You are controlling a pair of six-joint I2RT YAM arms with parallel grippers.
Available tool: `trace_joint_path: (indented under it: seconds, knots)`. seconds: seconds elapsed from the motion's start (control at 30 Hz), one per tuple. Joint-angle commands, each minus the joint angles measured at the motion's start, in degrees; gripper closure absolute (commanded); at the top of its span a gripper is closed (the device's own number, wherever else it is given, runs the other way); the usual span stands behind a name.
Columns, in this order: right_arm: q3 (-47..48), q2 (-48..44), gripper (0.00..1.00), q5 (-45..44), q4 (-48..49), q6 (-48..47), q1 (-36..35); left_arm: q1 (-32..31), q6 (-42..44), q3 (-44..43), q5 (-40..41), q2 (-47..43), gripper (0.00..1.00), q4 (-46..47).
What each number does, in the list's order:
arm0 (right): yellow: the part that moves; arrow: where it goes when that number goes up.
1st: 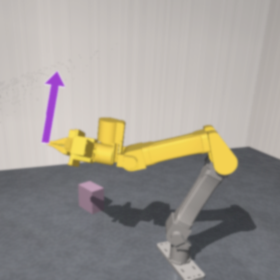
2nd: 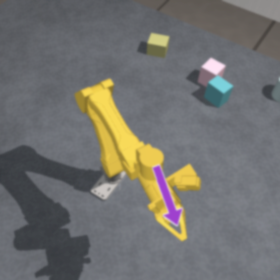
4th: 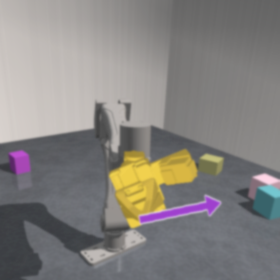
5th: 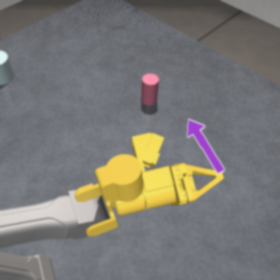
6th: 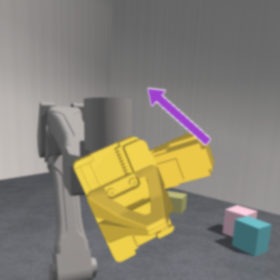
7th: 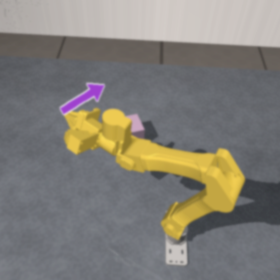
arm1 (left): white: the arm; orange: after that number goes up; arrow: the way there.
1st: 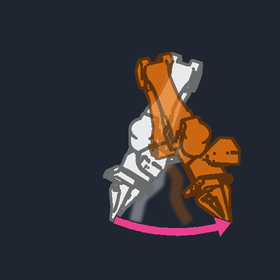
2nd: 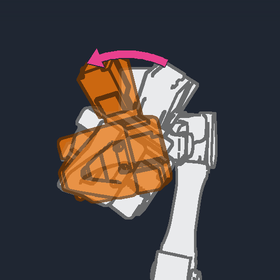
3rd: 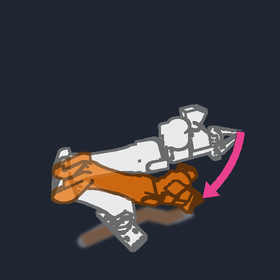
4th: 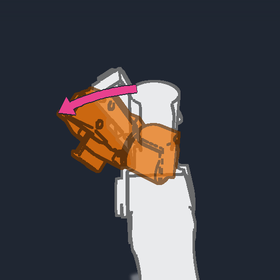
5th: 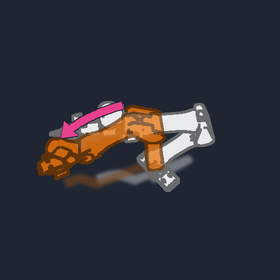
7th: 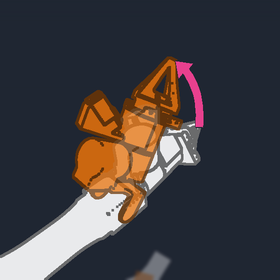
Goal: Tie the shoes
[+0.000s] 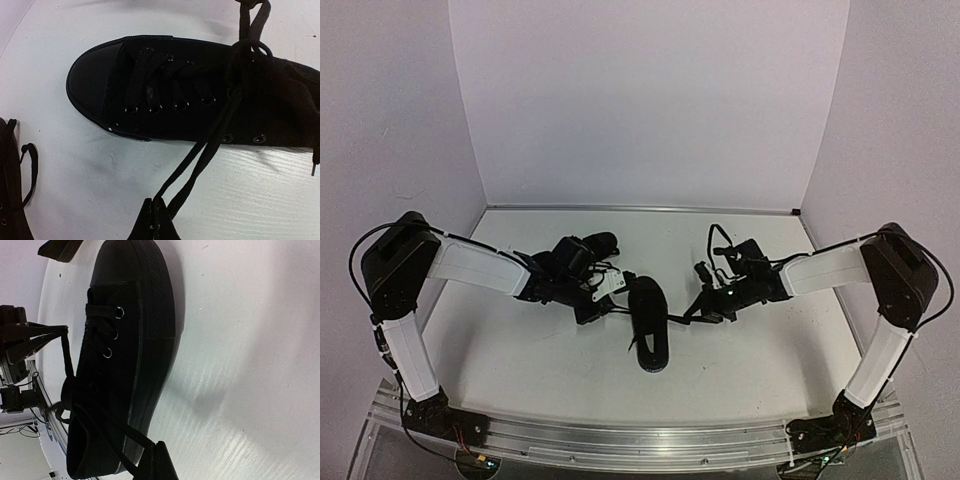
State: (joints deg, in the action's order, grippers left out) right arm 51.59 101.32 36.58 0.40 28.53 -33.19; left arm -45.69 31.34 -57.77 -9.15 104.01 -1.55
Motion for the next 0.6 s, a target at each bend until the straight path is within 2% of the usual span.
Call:
trace_joint_path:
  seconds: [0.0, 0.4, 0.57]
  knots:
    - [-1.2, -2.9, 1.0, -1.6, 0.4, -0.9, 0.8, 0.6, -1.3, 0.8, 2.1, -2.0, 1.0, 1.1]
    - [-3.2, -4.2, 1.0, -1.8, 0.1, -1.2, 2.0, 0.8, -1.8, 1.7, 2.9, -1.7, 1.0, 2.3]
    - [-1.9, -2.9, 1.0, 1.1, 0.4, -1.5, 2.0, 0.7, -1.1, 0.8, -0.7, -1.9, 1.0, 2.0]
